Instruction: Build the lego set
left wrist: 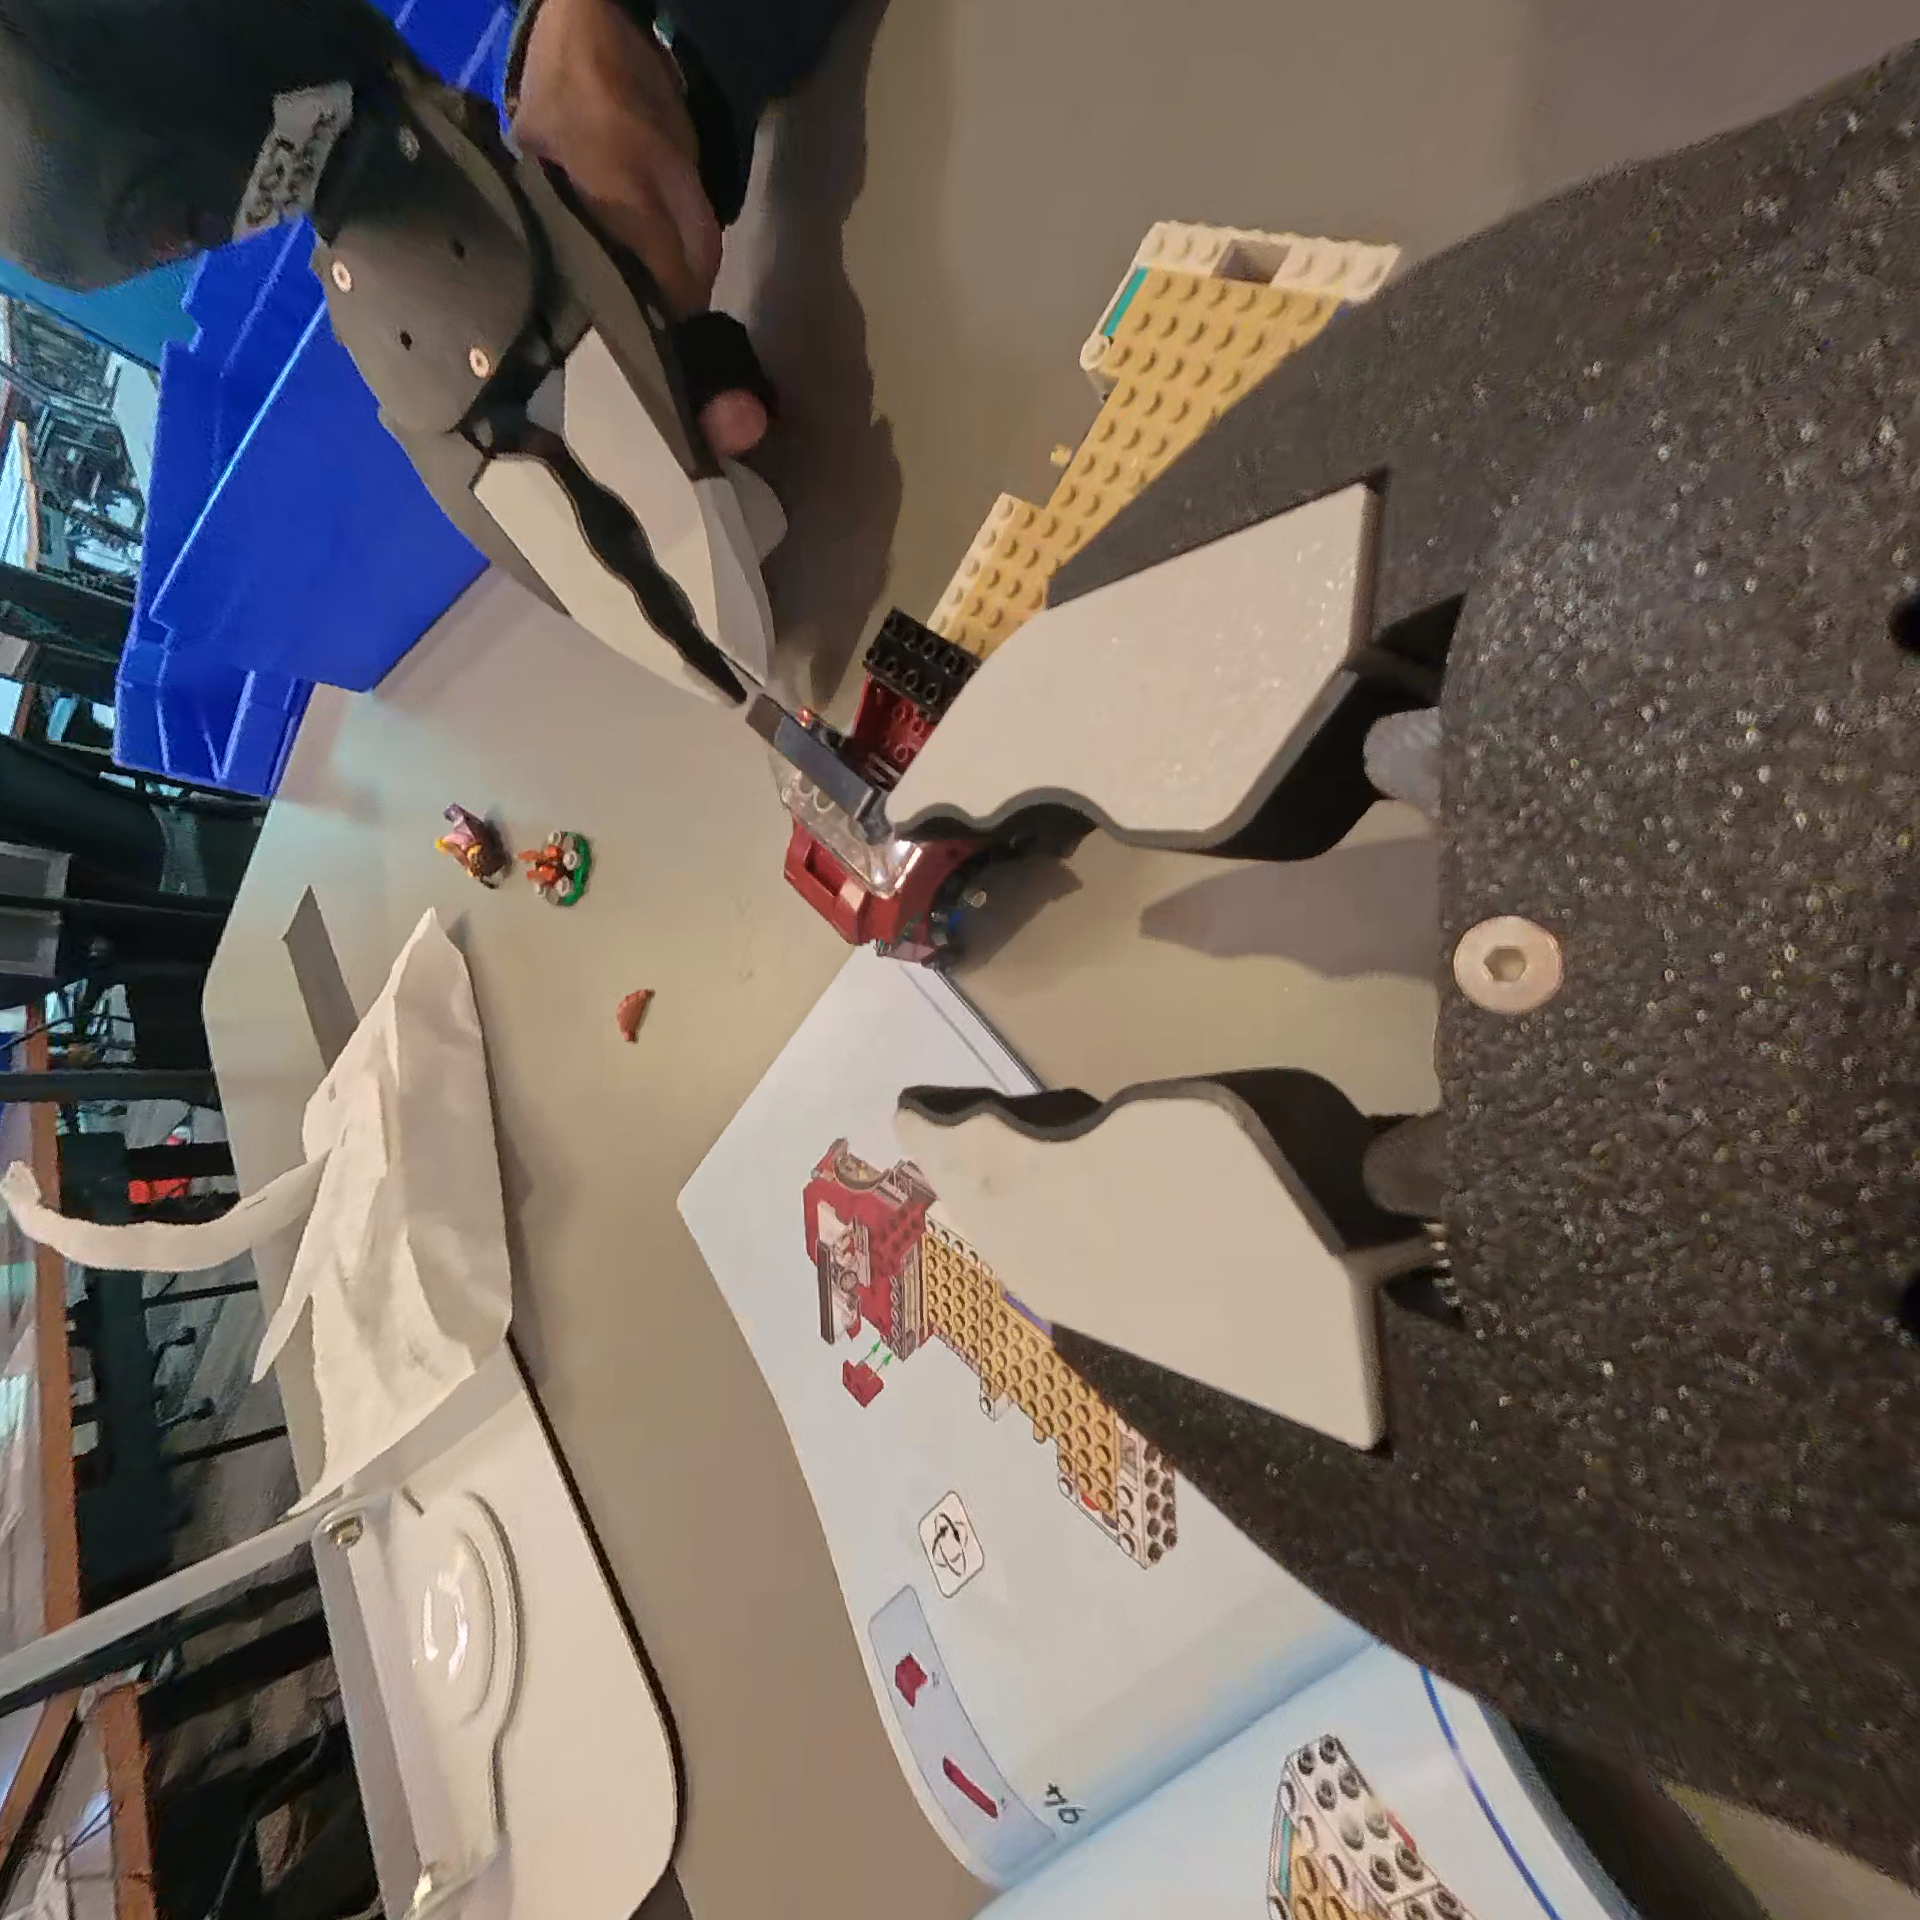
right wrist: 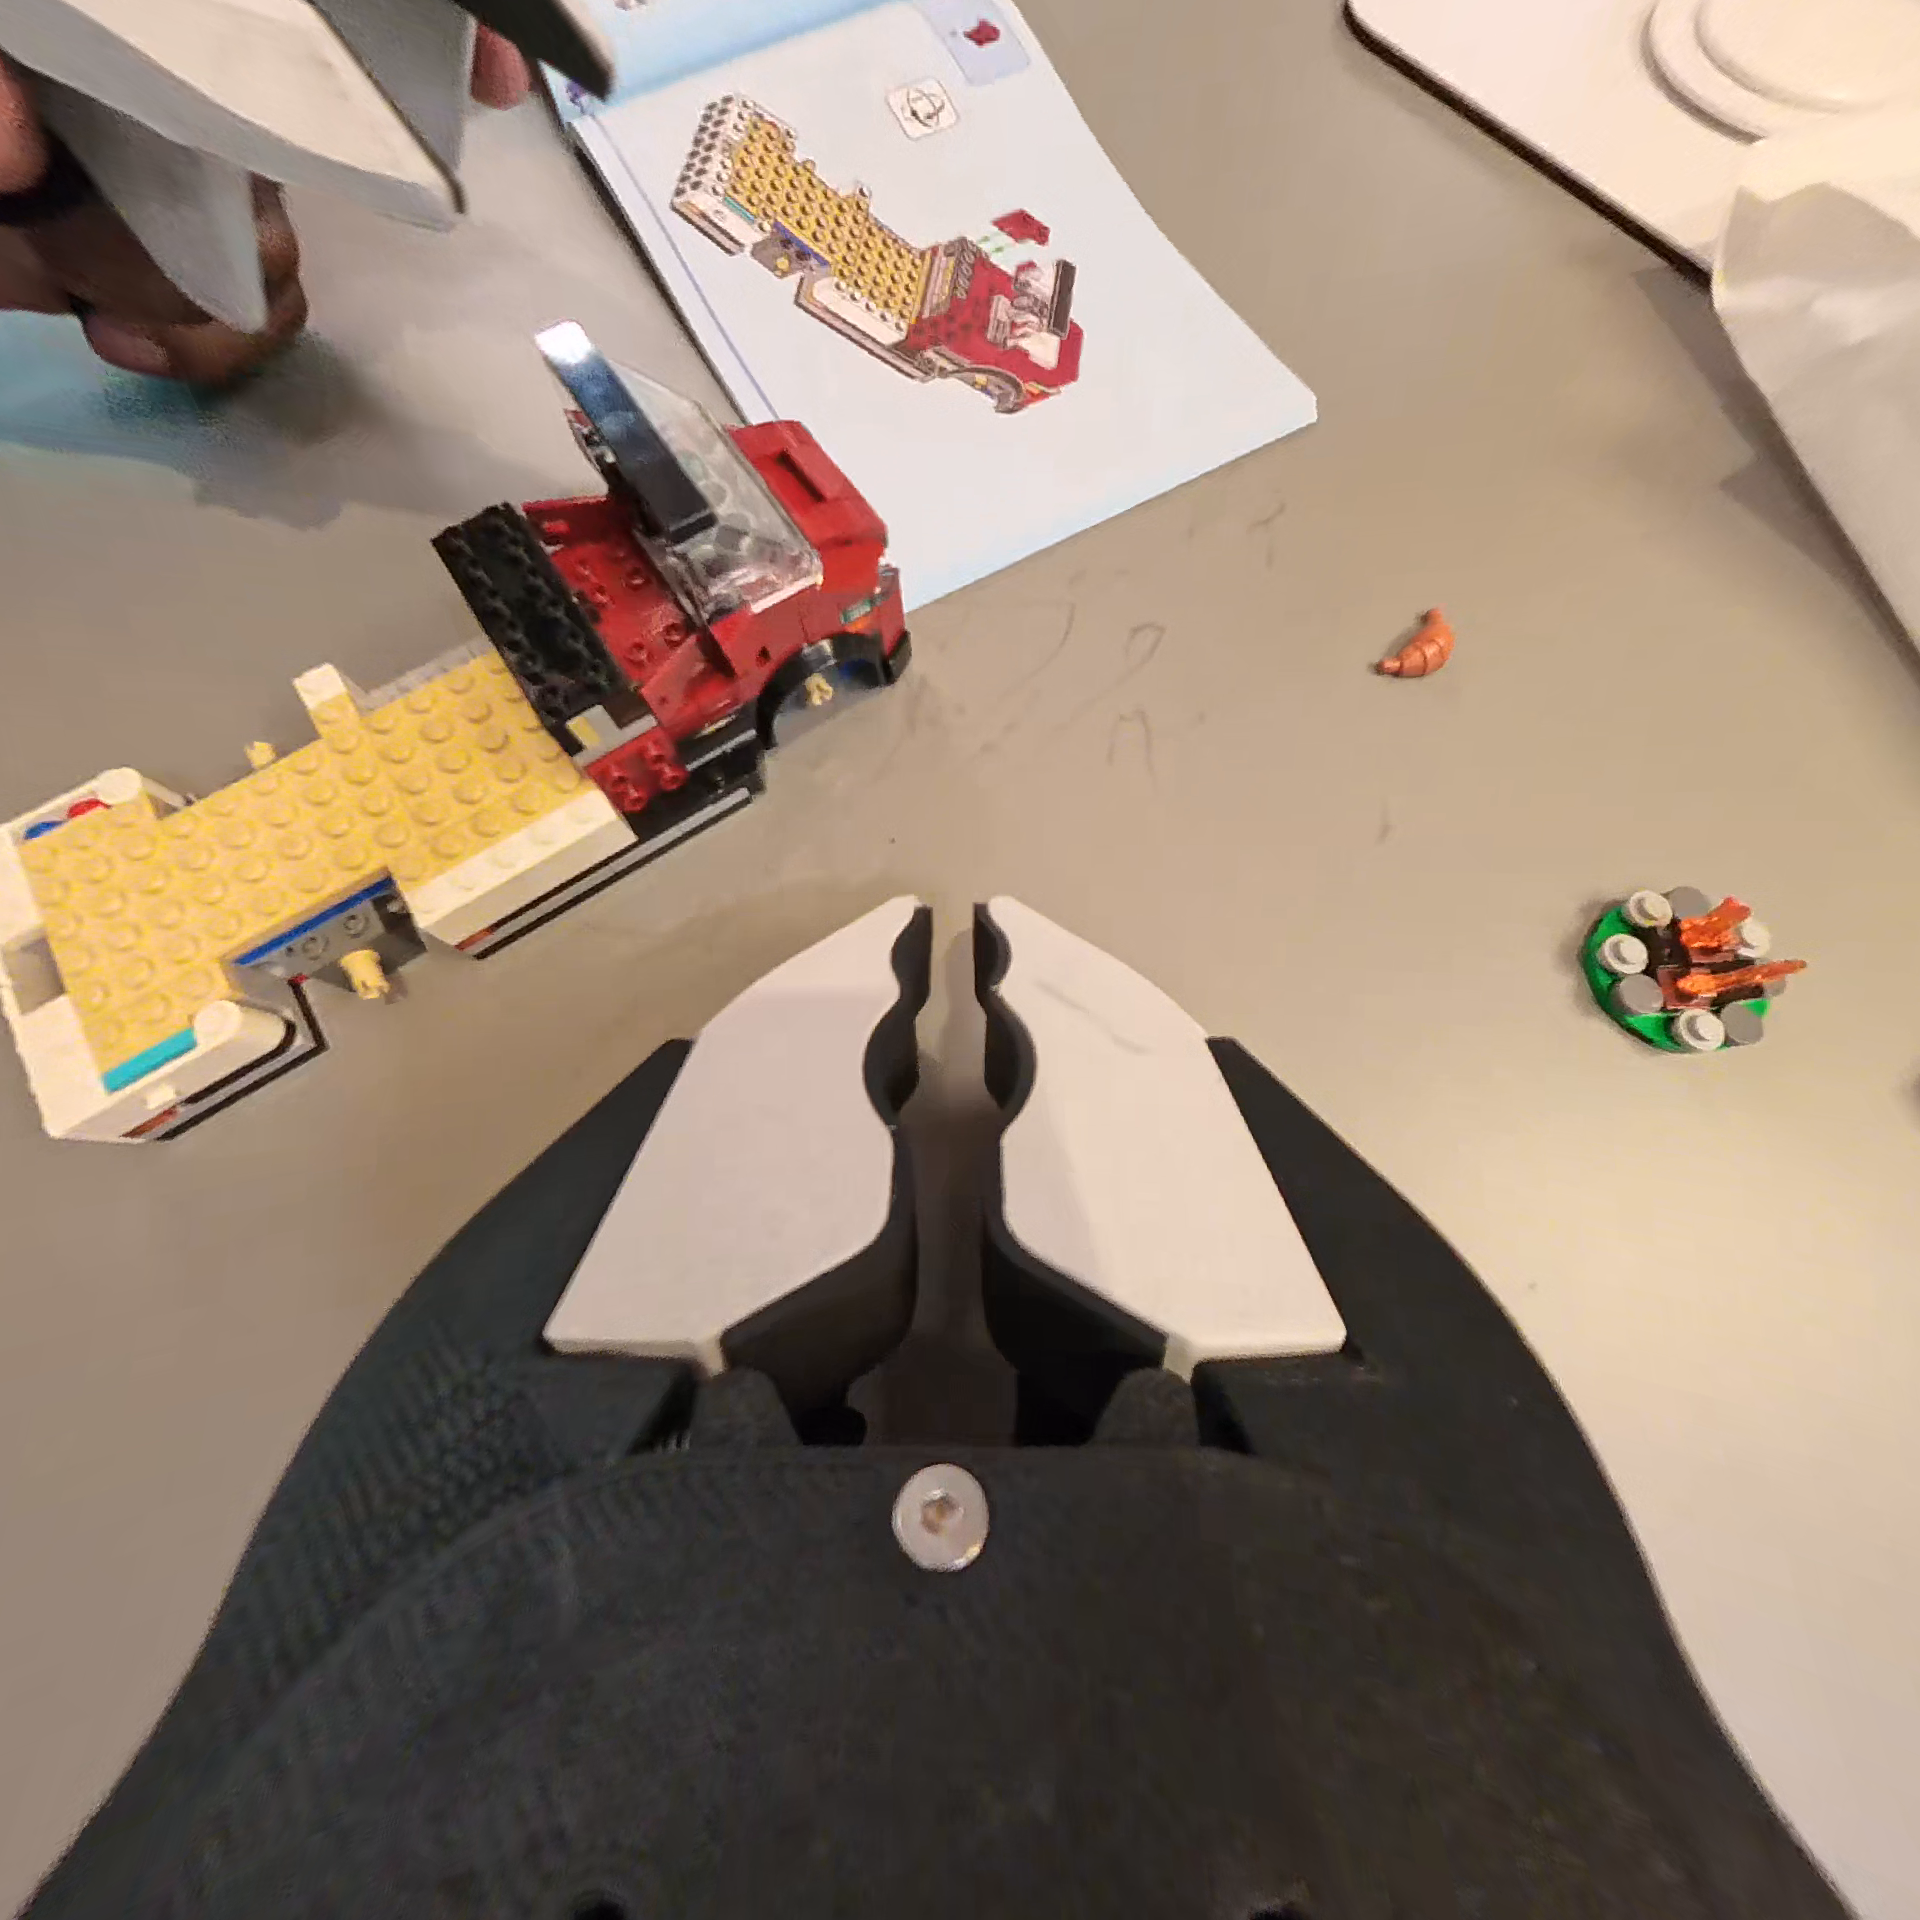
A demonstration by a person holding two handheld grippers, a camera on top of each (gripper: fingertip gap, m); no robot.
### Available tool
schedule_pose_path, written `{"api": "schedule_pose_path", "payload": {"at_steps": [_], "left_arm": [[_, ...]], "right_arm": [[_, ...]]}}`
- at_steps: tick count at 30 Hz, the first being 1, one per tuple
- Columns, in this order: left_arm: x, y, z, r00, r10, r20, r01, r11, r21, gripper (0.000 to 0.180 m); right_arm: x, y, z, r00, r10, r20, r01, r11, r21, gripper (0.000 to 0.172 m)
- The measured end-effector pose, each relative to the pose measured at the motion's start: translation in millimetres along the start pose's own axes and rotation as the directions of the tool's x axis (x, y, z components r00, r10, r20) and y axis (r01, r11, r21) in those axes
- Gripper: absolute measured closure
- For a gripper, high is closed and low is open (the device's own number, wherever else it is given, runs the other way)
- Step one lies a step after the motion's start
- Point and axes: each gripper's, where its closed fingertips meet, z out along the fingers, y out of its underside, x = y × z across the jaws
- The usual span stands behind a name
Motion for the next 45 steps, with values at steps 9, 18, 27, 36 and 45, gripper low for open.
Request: {"api": "schedule_pose_path", "payload": {"at_steps": [9, 18, 27, 36, 45], "left_arm": [[4, 11, 3, 0.995, -0.069, -0.066, 0.065, 0.996, -0.066, 0.135], [9, 19, 7, 0.993, -0.082, -0.086, 0.071, 0.99, -0.125, 0.134], [5, 20, 7, 0.989, -0.128, -0.078, 0.116, 0.984, -0.135, 0.134], [6, 23, 7, 0.994, -0.093, -0.051, 0.084, 0.986, -0.146, 0.134], [3, 19, 3, 0.988, -0.139, -0.069, 0.131, 0.985, -0.111, 0.134]], "right_arm": [[-3, 12, 9, 0.992, -0.106, -0.064, 0.1, 0.99, -0.102, 0.161], [5, 11, 5, 0.995, -0.046, -0.083, 0.039, 0.996, -0.081, 0.156], [10, 13, -4, 0.993, -0.003, -0.117, -0.004, 0.998, -0.055, 0.156], [-7, 13, -14, 0.997, 0.008, -0.082, -0.008, 1.0, -0.004, 0.155], [-52, 46, -108, 0.998, 0.019, 0.055, -0.017, 0.999, -0.039, 0.155]]}}
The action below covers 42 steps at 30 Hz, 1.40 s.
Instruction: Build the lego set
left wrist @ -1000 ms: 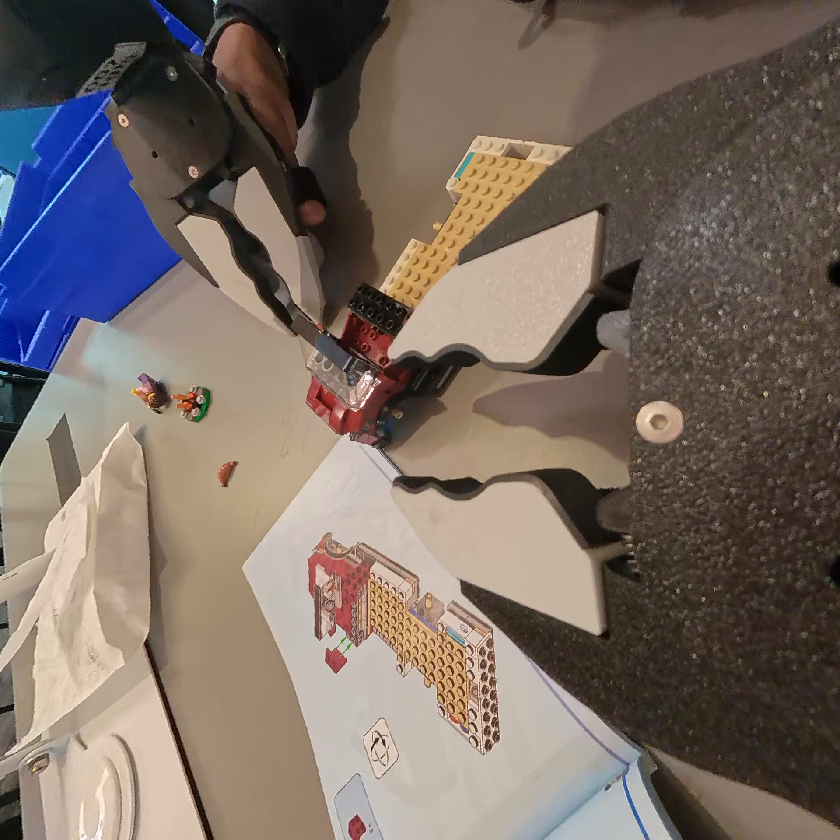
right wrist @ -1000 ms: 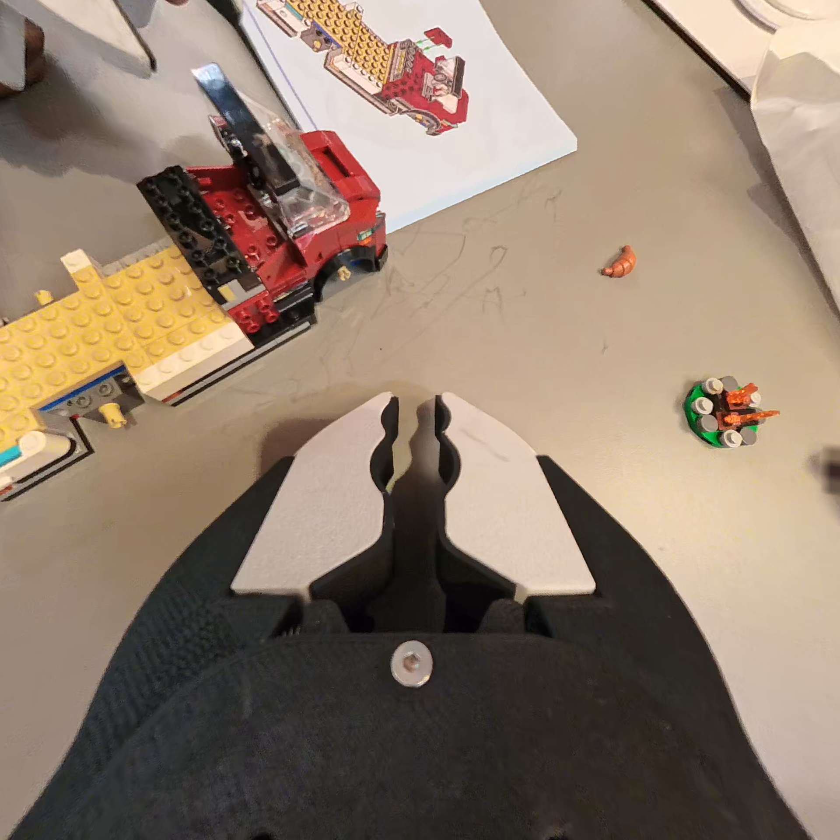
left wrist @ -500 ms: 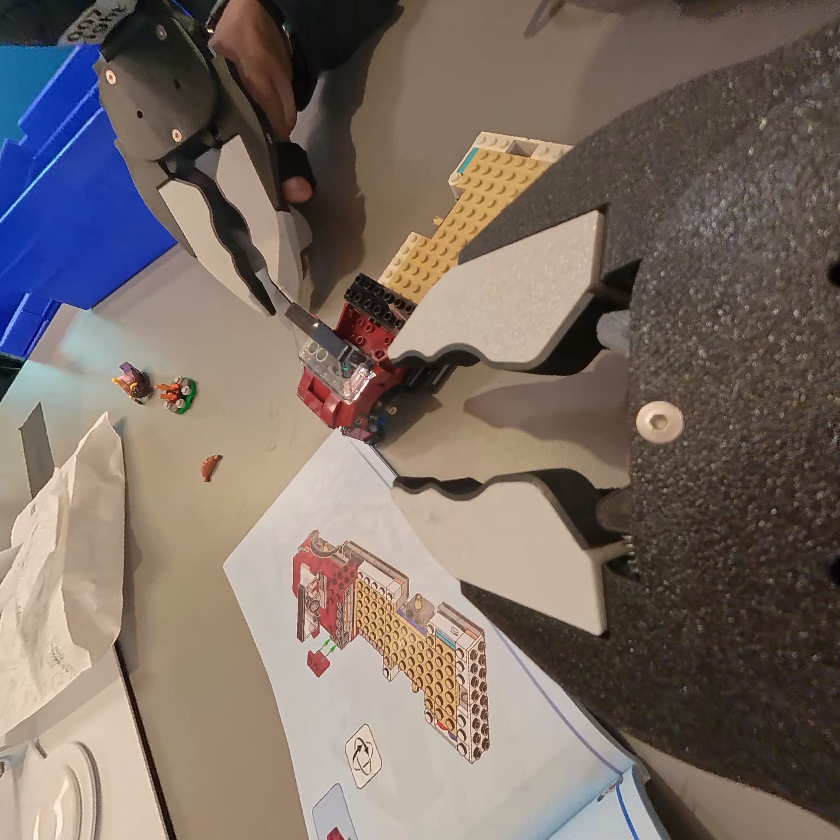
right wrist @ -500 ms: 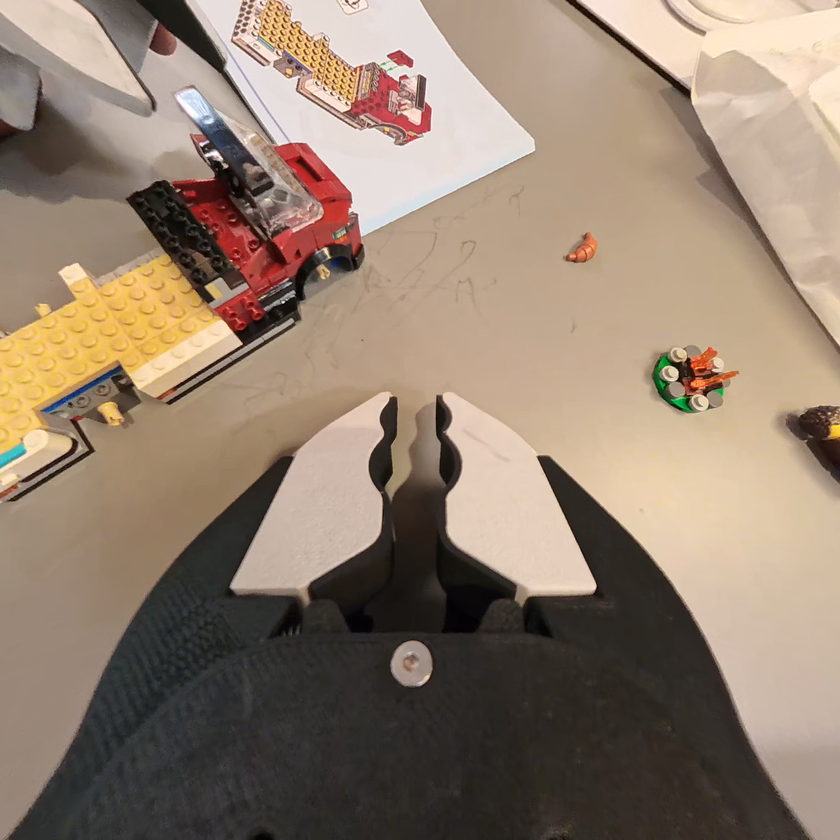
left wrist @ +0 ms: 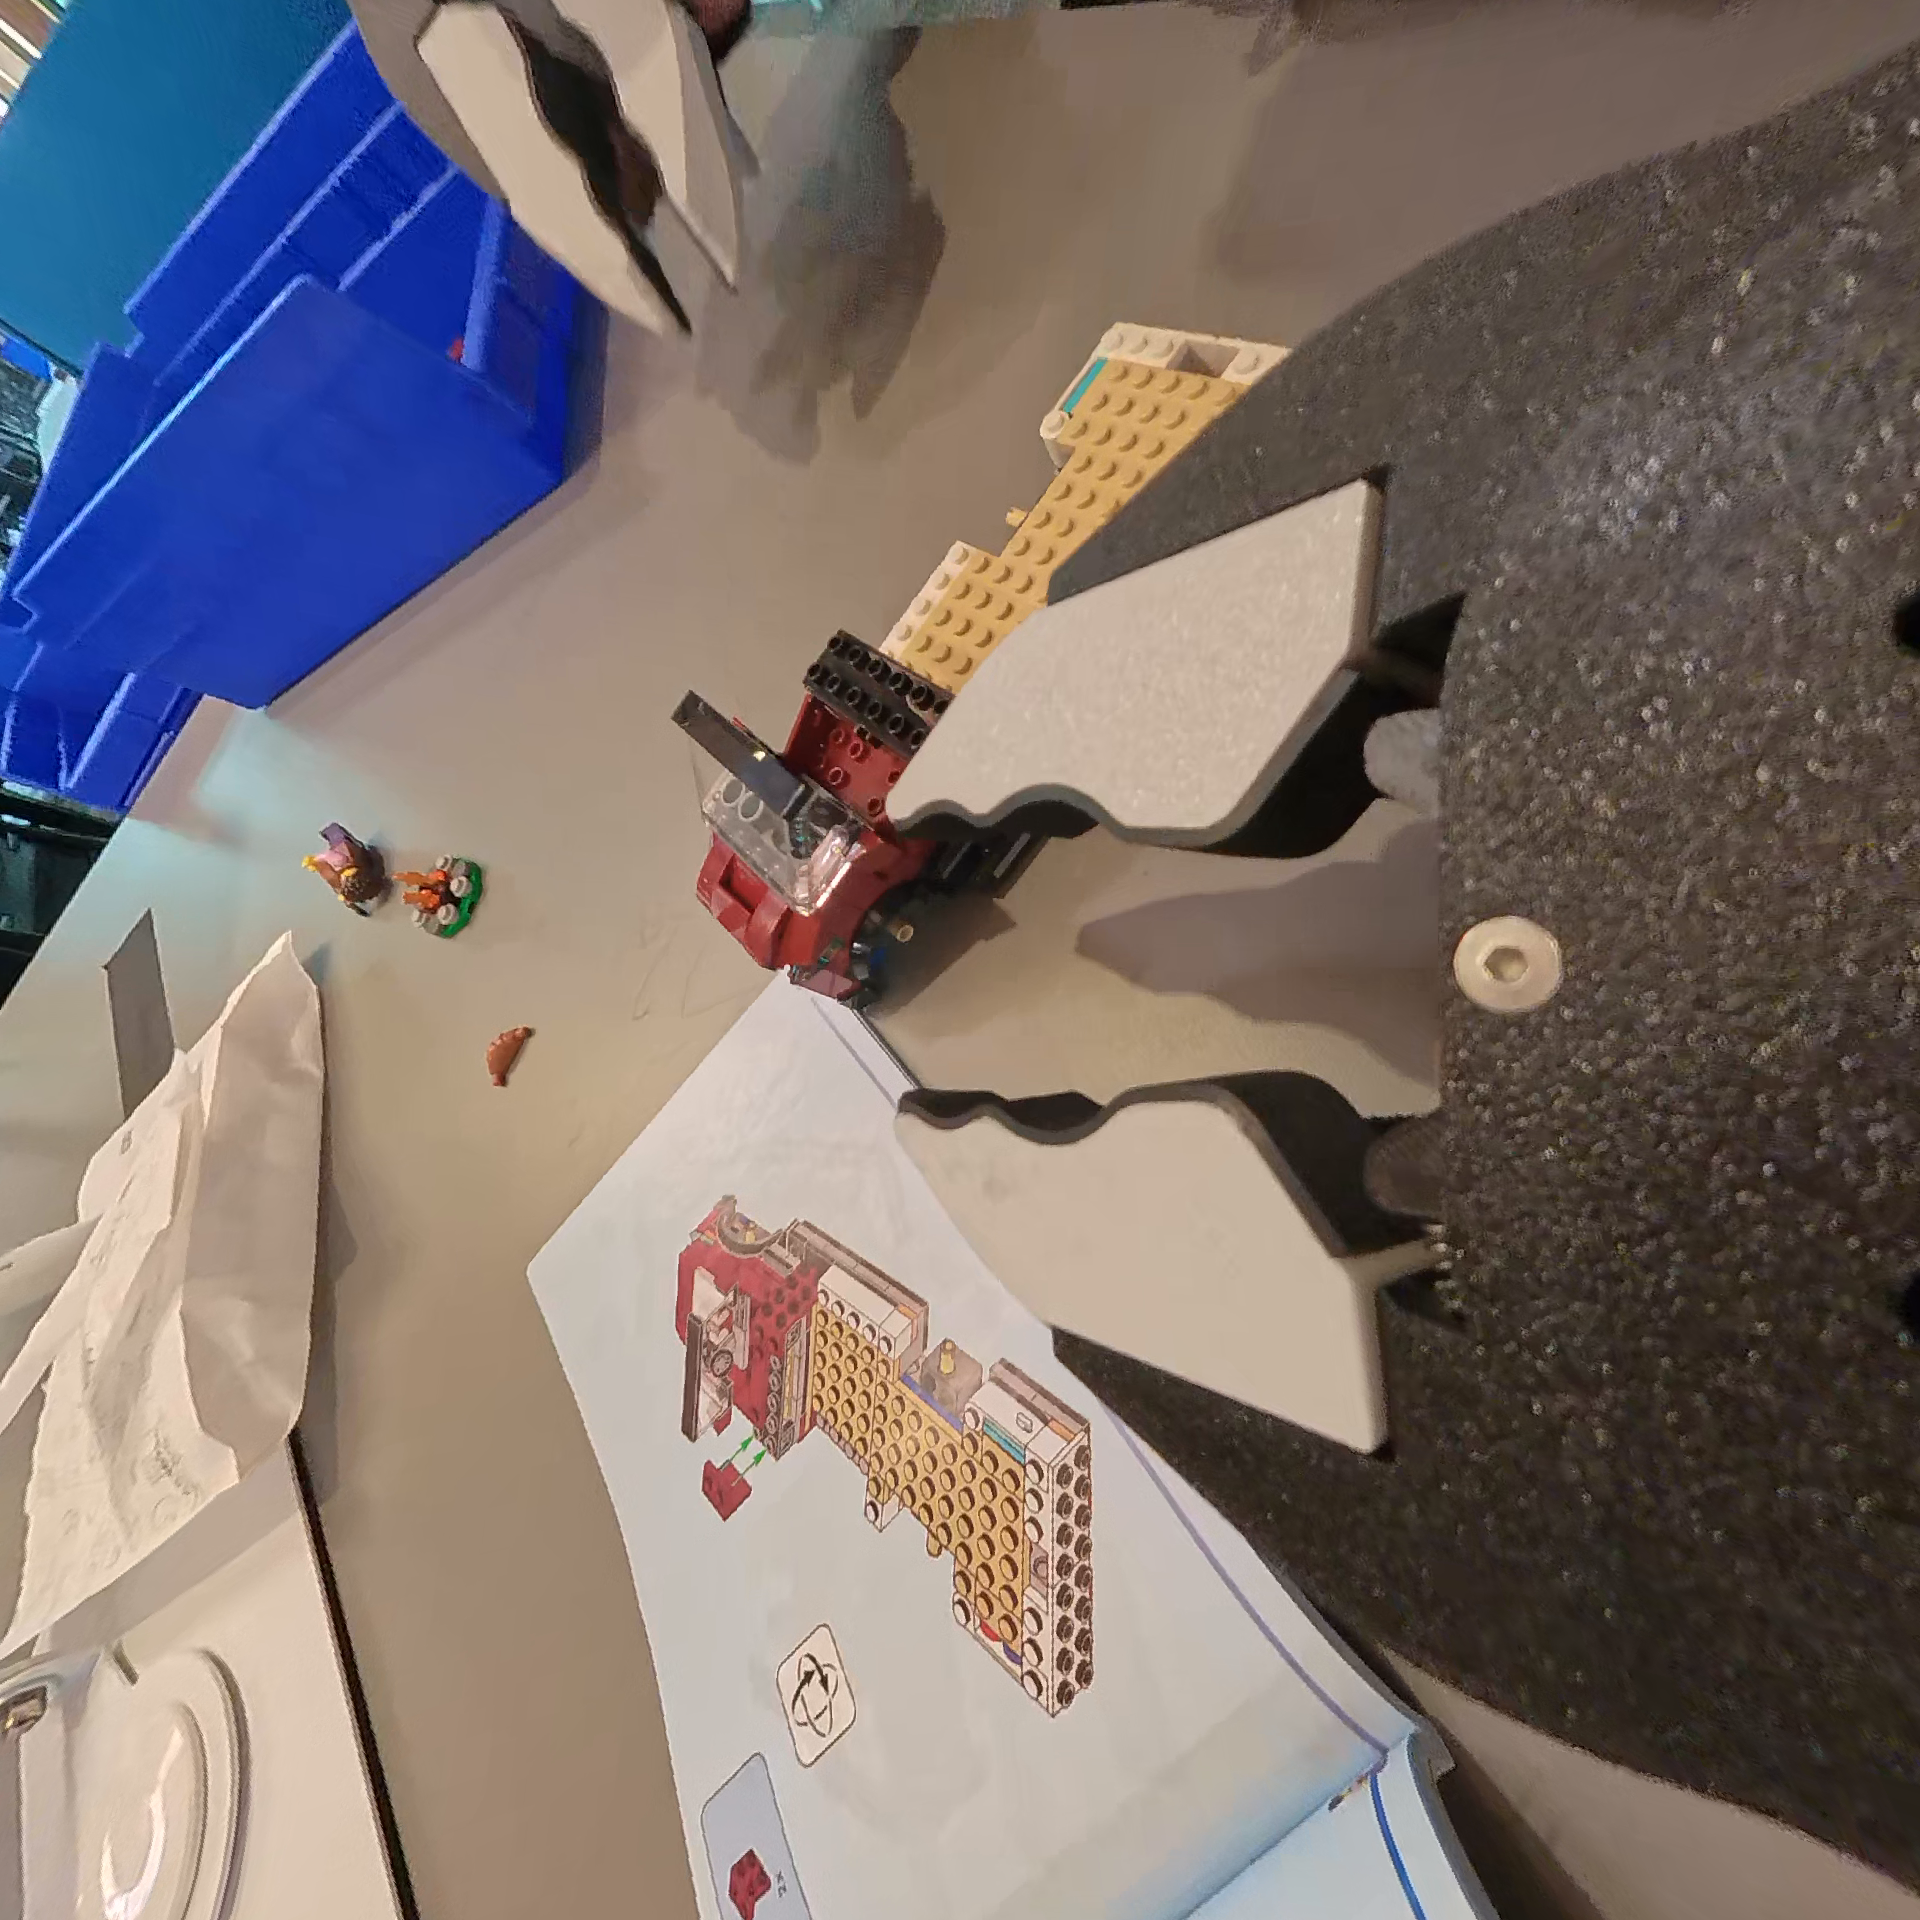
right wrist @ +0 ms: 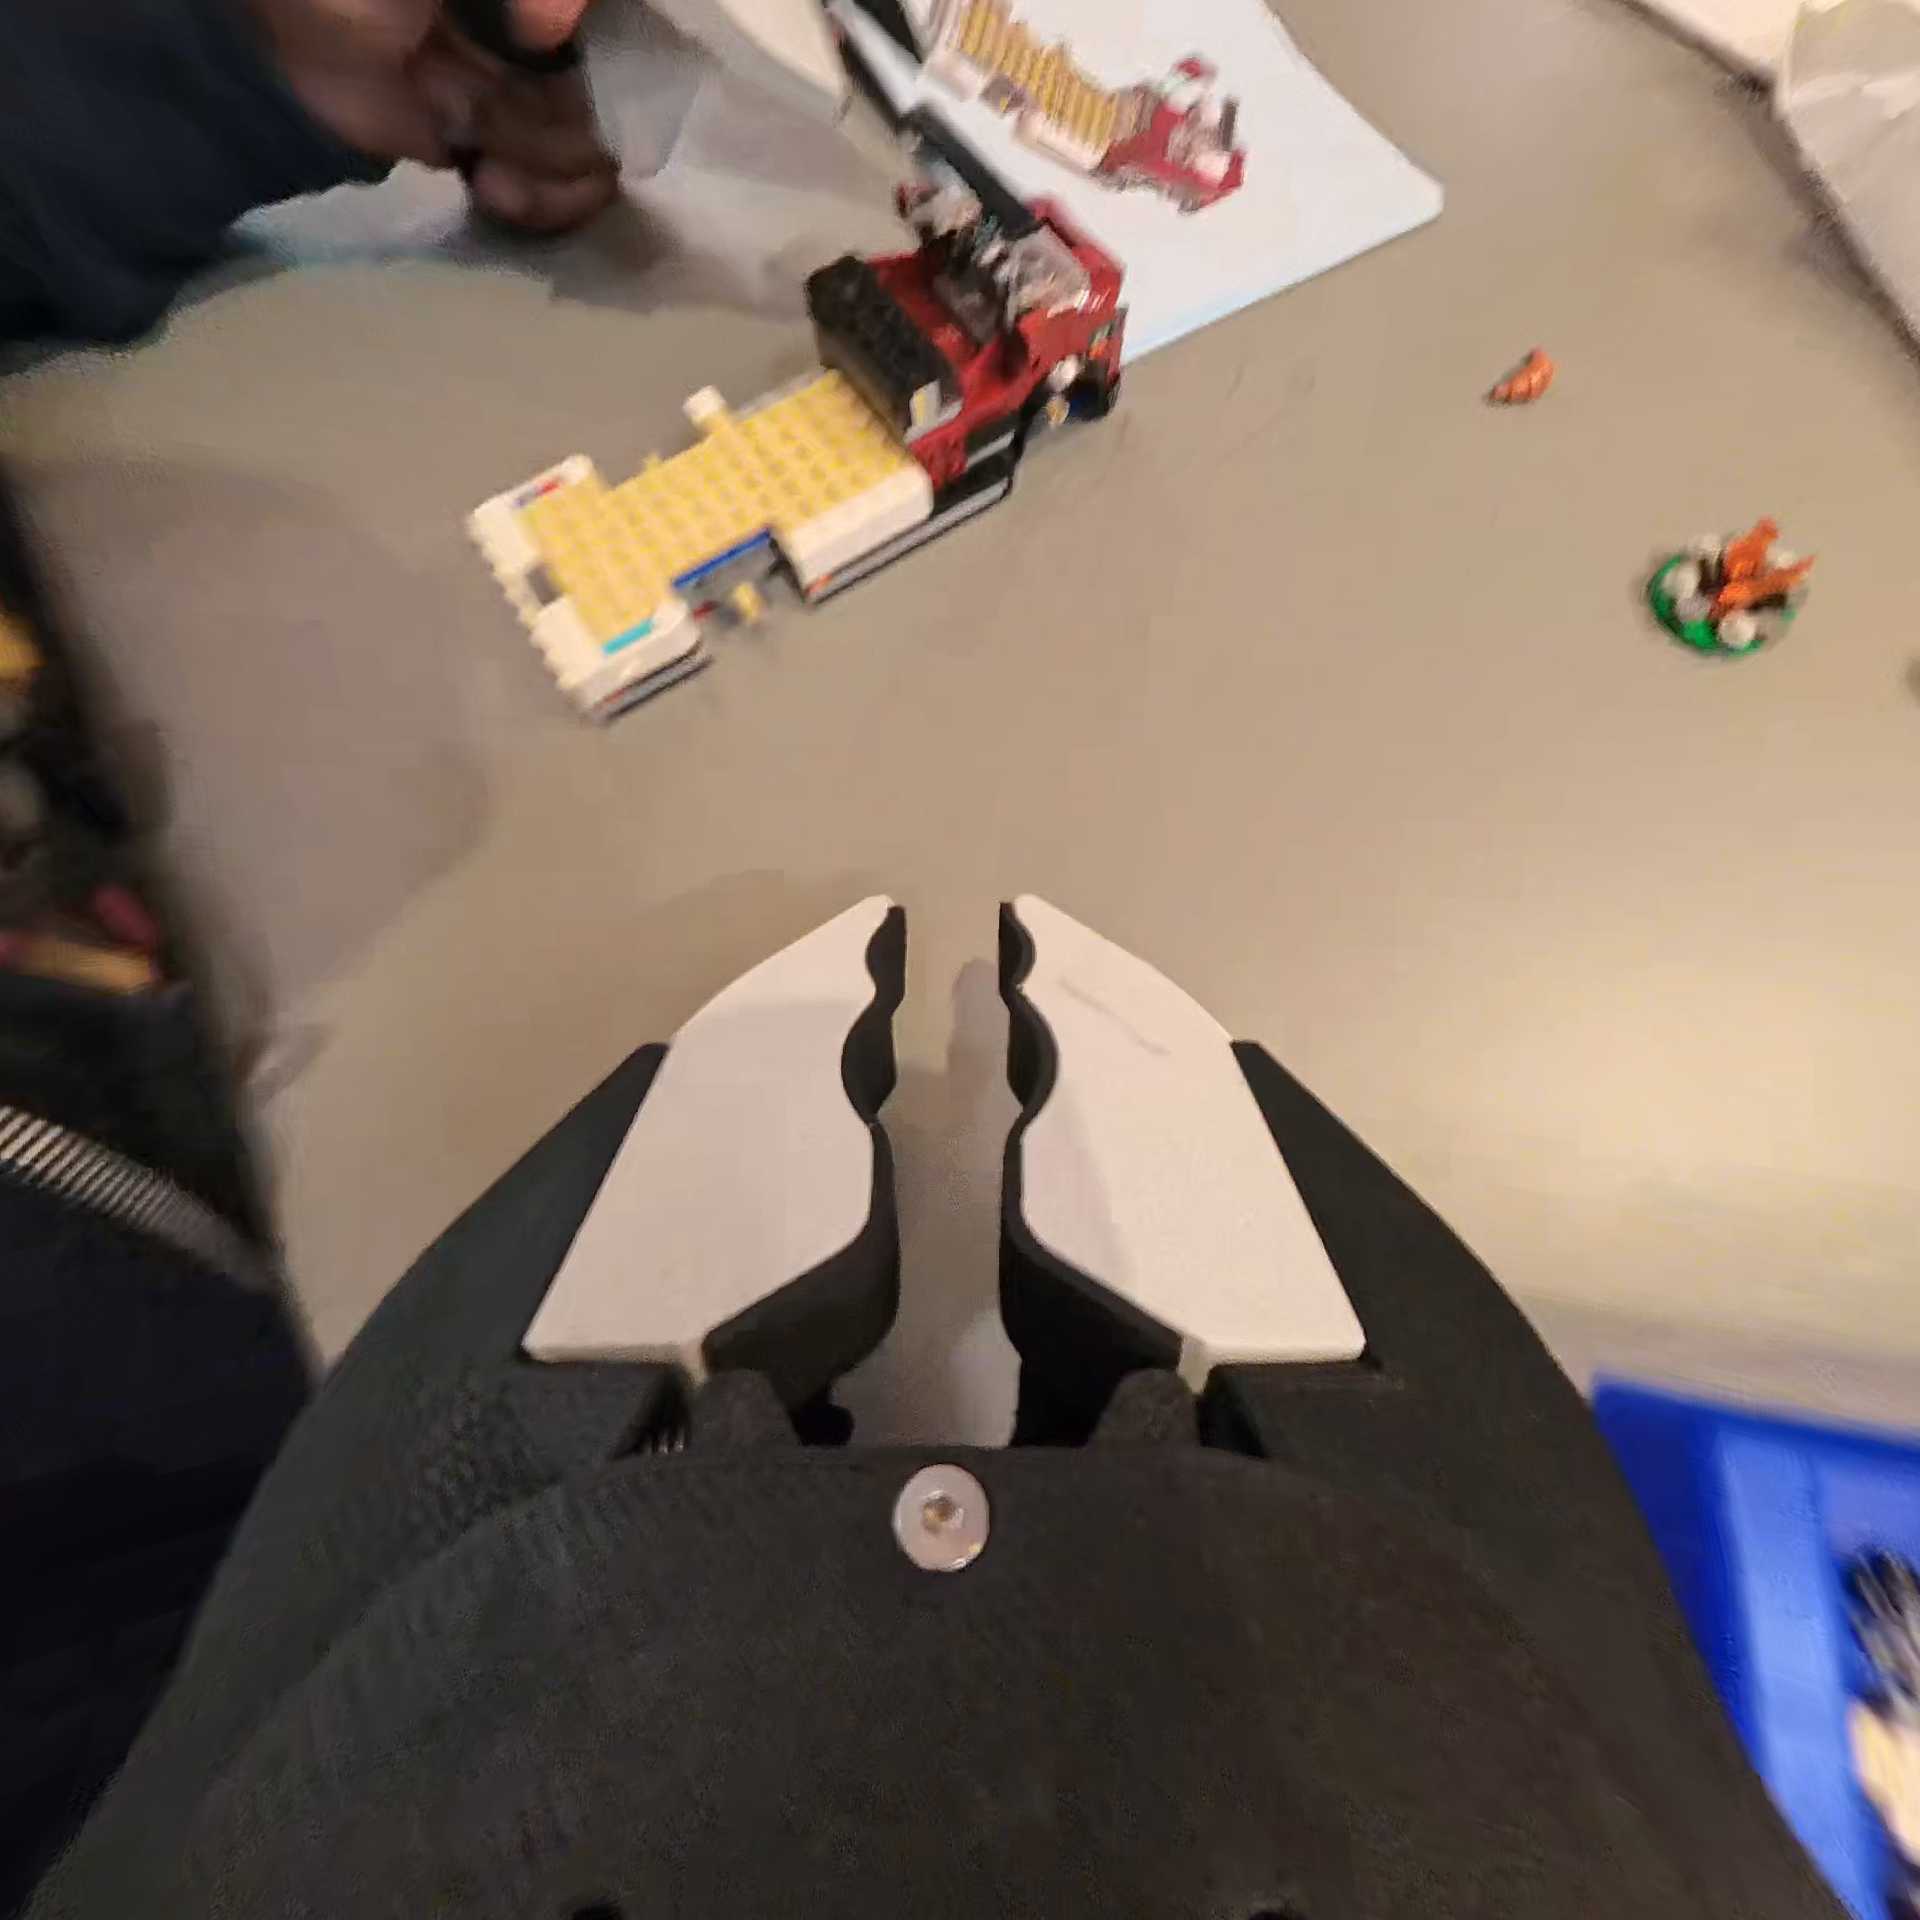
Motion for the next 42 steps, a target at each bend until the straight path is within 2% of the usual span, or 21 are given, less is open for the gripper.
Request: {"api": "schedule_pose_path", "payload": {"at_steps": [1, 3, 5, 8, 10, 12, 14, 17, 21, 25, 28, 30, 34, 42], "left_arm": [[-1, -1, -1, 1.0, -0.005, 0.005, 0.005, 1.0, 0.007, 0.134], [-2, -1, -1, 1.0, -0.009, 0.013, 0.009, 1.0, 0.01, 0.134], [-3, 0, -1, 1.0, -0.008, 0.022, 0.007, 1.0, 0.005, 0.134], [-3, 1, 0, 0.999, 0.007, 0.036, -0.006, 1.0, -0.004, 0.134], [-2, 2, 1, 0.999, 0.021, 0.043, -0.02, 1.0, -0.013, 0.134], [-1, 3, 3, 0.999, 0.031, 0.044, -0.029, 0.999, -0.024, 0.134], [-1, 4, 3, 0.999, 0.032, 0.038, -0.031, 0.999, -0.027, 0.134], [-2, 1, 0, 0.999, 0.012, 0.033, -0.012, 1.0, 0.0, 0.134], [-7, -1, -1, 0.999, -0.041, 0.024, 0.04, 0.999, 0.012, 0.134], [-8, 0, 0, 0.997, -0.075, 0.006, 0.075, 0.997, 0.001, 0.134], [-9, 0, 0, 0.997, -0.083, 0.008, 0.083, 0.997, 0.001, 0.134], [-10, 0, 1, 0.997, -0.08, 0.018, 0.08, 0.997, 0.0, 0.134], [-10, 2, 3, 0.998, -0.052, 0.045, 0.053, 0.998, -0.019, 0.134], [-8, 6, 6, 0.998, -0.004, 0.069, 0.008, 0.998, -0.056, 0.134]], "right_arm": [[-1, 6, -19, 1.0, -0.004, 0.018, 0.004, 0.999, -0.034, 0.154], [15, 18, -59, 0.998, -0.057, -0.03, 0.053, 0.993, -0.107, 0.154], [53, 33, -99, 0.975, -0.171, -0.144, 0.139, 0.967, -0.213, 0.154], [133, 58, -146, 0.905, -0.315, -0.287, 0.176, 0.889, -0.423, 0.155], [180, 76, -158, 0.873, -0.408, -0.267, 0.203, 0.802, -0.561, 0.152], [216, 91, -157, 0.866, -0.462, -0.192, 0.249, 0.731, -0.635, 0.149], [231, 102, -148, 0.908, -0.402, -0.118, 0.246, 0.739, -0.627, 0.148], [224, 110, -139, 0.951, -0.309, -0.009, 0.244, 0.766, -0.595, 0.149], [196, 122, -135, 0.941, -0.324, 0.093, 0.312, 0.732, -0.606, 0.152], [181, 136, -130, 0.927, -0.35, 0.135, 0.354, 0.696, -0.625, 0.154], [176, 132, -125, 0.916, -0.372, 0.148, 0.381, 0.697, -0.607, 0.154], [172, 122, -118, 0.916, -0.371, 0.15, 0.387, 0.726, -0.568, 0.155], [172, 111, -99, 0.926, -0.353, 0.133, 0.364, 0.74, -0.566, 0.16], [172, 116, -82, 0.984, -0.125, 0.124, 0.174, 0.802, -0.571, 0.16]]}}
